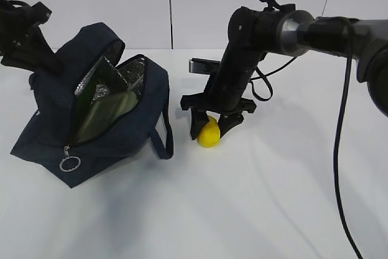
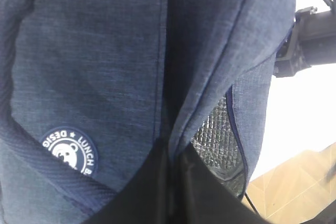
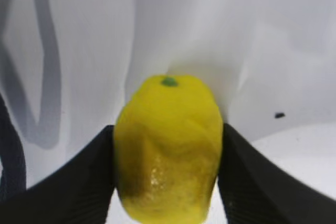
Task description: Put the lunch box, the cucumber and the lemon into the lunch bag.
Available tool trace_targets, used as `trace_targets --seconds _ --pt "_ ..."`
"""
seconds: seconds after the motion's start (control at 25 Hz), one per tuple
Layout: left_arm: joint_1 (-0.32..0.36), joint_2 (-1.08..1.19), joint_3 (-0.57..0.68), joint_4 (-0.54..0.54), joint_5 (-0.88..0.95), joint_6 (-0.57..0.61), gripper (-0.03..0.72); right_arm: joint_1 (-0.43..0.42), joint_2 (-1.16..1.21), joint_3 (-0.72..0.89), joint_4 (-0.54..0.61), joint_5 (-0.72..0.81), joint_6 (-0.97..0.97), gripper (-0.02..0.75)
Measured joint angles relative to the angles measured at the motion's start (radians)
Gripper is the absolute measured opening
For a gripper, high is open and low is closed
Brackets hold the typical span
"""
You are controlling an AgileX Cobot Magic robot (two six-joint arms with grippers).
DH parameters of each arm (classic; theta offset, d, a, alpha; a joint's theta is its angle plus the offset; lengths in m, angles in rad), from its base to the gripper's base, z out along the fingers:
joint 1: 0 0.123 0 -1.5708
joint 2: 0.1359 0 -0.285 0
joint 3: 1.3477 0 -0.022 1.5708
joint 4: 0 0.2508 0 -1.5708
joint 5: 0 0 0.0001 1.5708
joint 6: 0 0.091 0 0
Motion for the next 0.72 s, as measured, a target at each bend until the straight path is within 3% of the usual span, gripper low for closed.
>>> trace_targets --seconds 0.12,0.24,0.48,0.72 --pt "0.0 0.0 0.0 0.0 0.0 0.0 -0.006 0.0 0.0 0.0 0.0 0.014 0.0 0.36" --pt "0.0 0.0 0.0 0.0 0.0 0.0 -0.006 0.0 0.0 0.0 0.0 0.03 0.0 0.328" --pt "0.0 0.0 0.0 0.0 0.0 0.0 -0.006 0.0 0.004 -0.066 0.014 0.051 -0.013 0.324" --pt "0.0 0.0 0.0 0.042 -0.002 0.0 -0.006 0.0 -0.042 -0.138 0.156 0.056 -0.076 0.323"
